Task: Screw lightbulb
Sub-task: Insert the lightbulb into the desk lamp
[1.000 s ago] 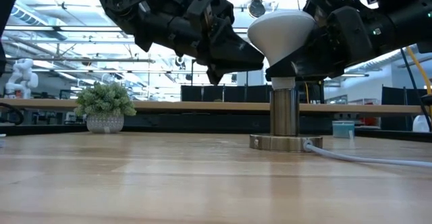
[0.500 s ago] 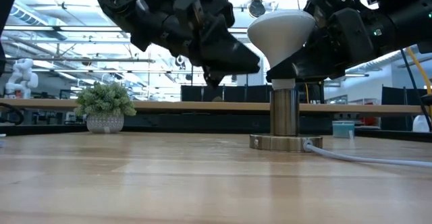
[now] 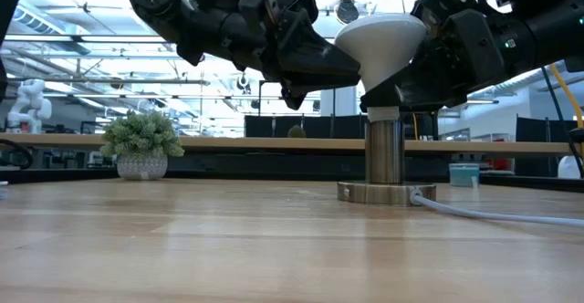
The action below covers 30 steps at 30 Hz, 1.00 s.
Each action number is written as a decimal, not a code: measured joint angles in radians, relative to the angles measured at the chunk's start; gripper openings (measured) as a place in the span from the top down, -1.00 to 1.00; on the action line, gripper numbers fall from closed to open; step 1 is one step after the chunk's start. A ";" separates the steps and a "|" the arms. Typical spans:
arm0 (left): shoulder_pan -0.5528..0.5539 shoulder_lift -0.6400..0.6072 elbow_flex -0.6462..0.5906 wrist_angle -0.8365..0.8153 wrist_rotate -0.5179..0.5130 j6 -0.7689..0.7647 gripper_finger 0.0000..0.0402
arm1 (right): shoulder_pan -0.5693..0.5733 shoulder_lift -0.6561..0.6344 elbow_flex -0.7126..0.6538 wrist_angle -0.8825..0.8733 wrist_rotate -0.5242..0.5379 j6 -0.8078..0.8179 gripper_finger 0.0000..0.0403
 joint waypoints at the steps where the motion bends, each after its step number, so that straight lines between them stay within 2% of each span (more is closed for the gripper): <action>1: 0.002 0.000 0.000 0.000 -0.007 0.000 0.52 | 0.000 0.000 0.000 0.000 0.000 0.000 -0.05; 10: 0.039 0.000 0.000 -0.008 -0.038 -0.024 0.52 | 0.000 0.000 0.000 -0.001 0.000 0.000 -0.05; 17: 0.026 0.000 0.000 -0.071 0.024 -0.062 0.52 | 0.000 0.000 0.000 -0.002 0.000 0.000 -0.05; 30: 0.001 0.000 0.000 -0.003 0.044 -0.002 0.52 | 0.000 0.000 0.000 -0.003 0.000 0.000 -0.05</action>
